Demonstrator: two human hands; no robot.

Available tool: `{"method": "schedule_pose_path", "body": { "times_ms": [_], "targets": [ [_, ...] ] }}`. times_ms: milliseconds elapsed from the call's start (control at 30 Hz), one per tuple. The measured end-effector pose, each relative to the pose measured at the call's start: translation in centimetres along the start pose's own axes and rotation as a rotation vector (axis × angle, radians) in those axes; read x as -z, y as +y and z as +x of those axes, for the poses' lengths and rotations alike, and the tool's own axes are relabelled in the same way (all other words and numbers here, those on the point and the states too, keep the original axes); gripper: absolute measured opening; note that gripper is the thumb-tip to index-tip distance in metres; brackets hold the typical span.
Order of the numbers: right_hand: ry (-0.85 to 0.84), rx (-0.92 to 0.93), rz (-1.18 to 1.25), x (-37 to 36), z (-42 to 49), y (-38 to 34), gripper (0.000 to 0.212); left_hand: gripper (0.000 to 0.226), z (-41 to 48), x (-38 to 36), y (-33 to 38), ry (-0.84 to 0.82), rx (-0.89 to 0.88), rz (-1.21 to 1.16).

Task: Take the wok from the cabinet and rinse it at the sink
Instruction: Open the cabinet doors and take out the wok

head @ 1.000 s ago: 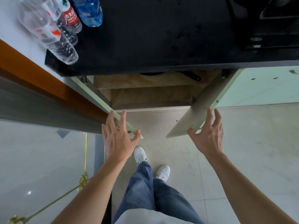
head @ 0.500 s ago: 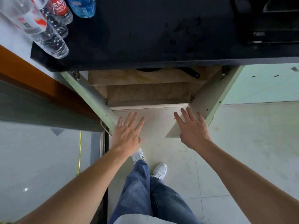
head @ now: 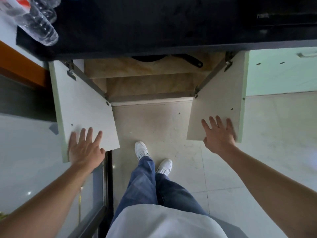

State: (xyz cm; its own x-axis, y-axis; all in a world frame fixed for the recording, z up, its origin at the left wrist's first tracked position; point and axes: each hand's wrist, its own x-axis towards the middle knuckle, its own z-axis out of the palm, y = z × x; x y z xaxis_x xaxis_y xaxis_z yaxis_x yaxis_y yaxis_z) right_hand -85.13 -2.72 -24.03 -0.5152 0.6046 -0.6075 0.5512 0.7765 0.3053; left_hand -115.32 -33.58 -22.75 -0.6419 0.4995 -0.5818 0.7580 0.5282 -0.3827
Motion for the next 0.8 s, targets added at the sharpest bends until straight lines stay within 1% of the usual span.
{"method": "schedule_pose_path", "body": {
  "times_ms": [133, 267, 367, 567, 667, 733, 800],
  "targets": [
    [-0.040, -0.023, -0.061, -1.5, -0.5, 1.6, 0.072, 0.070, -0.1, -1.0, -0.8, -0.027, 0.027, 0.077],
    [-0.080, -0.068, -0.067, -2.2, -0.4, 2.8, 0.073, 0.071, 0.6, -1.2, -0.9, -0.112, 0.102, -0.024],
    [-0.085, -0.080, -0.004, -1.9, -0.1, 2.2, 0.074, 0.071, 0.4, -1.1, 0.1, -0.107, 0.097, -0.079],
    [0.003, -0.020, 0.081, 0.1, 1.3, 0.1, 0.073, 0.070, 1.0, 1.3, 3.5, 0.018, -0.018, -0.216],
    [0.050, -0.015, 0.148, 1.3, 2.4, -0.6, 0.073, 0.067, 2.2, 3.8, 5.5, 0.166, -0.038, -0.360],
    [0.091, -0.035, 0.251, 2.4, 3.5, -0.9, 0.073, 0.065, 3.6, 5.5, 6.8, 0.271, -0.064, -0.443],
    [0.151, -0.081, 0.368, 3.7, 4.9, -0.8, 0.074, 0.064, 5.3, 7.1, 8.3, 0.335, -0.118, -0.484]
  ]
}}
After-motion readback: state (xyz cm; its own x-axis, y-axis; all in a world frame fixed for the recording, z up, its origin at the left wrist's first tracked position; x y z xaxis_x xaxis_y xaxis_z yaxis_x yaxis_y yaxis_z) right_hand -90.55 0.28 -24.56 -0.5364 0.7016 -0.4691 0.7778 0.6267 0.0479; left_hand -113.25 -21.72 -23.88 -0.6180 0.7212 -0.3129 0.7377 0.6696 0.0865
